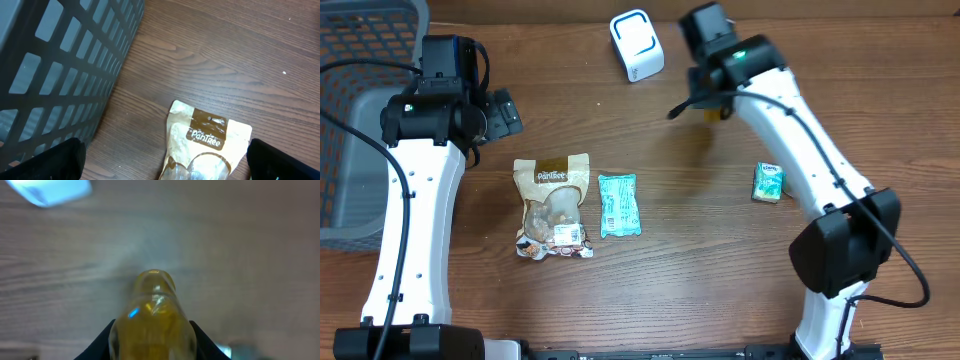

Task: Scan the item barcode
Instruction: 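Carry the yellow bottle right and set it beside the green-capped jar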

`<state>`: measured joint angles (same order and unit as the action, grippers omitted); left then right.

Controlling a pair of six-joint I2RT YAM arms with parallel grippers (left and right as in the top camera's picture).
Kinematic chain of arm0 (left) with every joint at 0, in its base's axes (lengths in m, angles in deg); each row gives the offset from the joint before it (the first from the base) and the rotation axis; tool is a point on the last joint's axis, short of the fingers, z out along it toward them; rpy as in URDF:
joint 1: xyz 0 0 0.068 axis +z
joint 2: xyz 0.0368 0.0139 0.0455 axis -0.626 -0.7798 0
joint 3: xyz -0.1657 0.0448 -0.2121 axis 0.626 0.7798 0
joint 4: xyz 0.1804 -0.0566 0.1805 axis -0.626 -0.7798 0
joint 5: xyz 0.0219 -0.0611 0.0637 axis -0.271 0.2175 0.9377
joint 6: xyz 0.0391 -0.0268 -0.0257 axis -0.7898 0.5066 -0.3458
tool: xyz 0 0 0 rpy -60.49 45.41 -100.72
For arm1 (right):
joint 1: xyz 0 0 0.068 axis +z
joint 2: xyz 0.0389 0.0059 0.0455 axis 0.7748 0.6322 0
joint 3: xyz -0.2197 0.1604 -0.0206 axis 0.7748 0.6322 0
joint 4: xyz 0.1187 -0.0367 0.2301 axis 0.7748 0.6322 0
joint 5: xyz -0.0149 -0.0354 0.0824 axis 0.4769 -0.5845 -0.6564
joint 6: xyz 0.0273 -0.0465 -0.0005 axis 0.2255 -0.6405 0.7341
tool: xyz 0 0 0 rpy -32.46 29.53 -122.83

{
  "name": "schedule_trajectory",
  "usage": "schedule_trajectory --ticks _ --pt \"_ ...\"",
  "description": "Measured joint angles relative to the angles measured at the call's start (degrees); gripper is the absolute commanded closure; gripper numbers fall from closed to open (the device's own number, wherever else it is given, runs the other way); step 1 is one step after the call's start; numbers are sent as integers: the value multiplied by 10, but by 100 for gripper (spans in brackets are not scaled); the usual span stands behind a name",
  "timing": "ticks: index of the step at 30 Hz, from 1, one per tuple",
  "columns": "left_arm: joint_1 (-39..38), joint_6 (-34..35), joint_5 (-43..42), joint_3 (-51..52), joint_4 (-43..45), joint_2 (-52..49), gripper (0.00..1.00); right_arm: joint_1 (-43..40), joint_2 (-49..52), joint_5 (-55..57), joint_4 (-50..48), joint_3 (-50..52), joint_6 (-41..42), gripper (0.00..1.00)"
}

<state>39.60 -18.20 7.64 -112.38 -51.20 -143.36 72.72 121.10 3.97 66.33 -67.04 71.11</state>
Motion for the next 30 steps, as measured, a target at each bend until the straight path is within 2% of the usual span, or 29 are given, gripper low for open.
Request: schedule_trajectory --ticks 8,19,23,24,26,30 --pt "0 0 0 0 0 0 0 -83 0 -79 67 4 41 96" --pt "0 0 0 0 0 0 0 -151 0 -96 12 107 50 95" --pt "0 0 0 0 0 0 0 -161 0 -96 -10 145 51 86" --pt "0 0 0 0 0 0 0 -161 -3 -96 -15 148 52 82" --pt "0 0 0 0 0 0 1 -160 -5 -96 -22 154 51 57" --pt "0 0 0 0 0 0 1 -159 -6 -97 -24 162 54 14"
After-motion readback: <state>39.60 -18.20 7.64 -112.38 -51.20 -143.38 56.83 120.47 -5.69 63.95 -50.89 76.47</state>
